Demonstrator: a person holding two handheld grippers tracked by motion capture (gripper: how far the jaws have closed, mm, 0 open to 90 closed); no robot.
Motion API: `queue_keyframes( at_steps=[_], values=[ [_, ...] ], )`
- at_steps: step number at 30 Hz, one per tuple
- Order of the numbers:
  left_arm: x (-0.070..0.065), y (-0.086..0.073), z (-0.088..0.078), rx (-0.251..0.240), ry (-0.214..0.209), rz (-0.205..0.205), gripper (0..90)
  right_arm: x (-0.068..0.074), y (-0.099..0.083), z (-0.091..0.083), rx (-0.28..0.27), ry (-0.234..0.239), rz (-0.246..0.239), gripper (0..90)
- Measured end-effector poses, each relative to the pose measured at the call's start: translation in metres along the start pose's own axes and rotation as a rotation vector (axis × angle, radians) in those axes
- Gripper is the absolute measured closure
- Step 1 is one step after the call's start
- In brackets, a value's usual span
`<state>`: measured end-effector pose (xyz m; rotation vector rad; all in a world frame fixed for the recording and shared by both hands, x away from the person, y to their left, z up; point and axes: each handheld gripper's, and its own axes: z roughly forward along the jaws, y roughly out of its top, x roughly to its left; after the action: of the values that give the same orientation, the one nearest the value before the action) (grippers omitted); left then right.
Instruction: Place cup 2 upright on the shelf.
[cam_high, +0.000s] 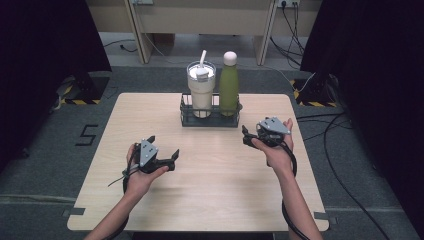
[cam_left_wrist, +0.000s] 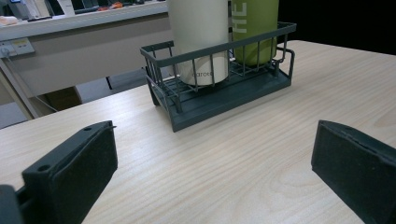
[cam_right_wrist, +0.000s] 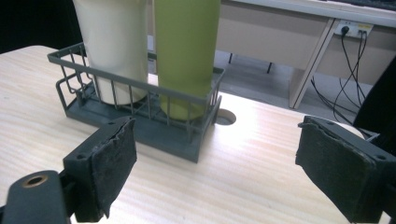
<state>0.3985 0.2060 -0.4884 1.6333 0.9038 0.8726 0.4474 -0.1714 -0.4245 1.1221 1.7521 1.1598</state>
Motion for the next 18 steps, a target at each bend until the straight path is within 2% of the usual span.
queue_keyframes(
  at_steps=[18],
  values=[
    [-0.001,-0.001,0.0,0.003,-0.002,0.004,0.0,-0.015,-0.031,-0.028,0.026,-0.036,0.033,13.3]
  ],
)
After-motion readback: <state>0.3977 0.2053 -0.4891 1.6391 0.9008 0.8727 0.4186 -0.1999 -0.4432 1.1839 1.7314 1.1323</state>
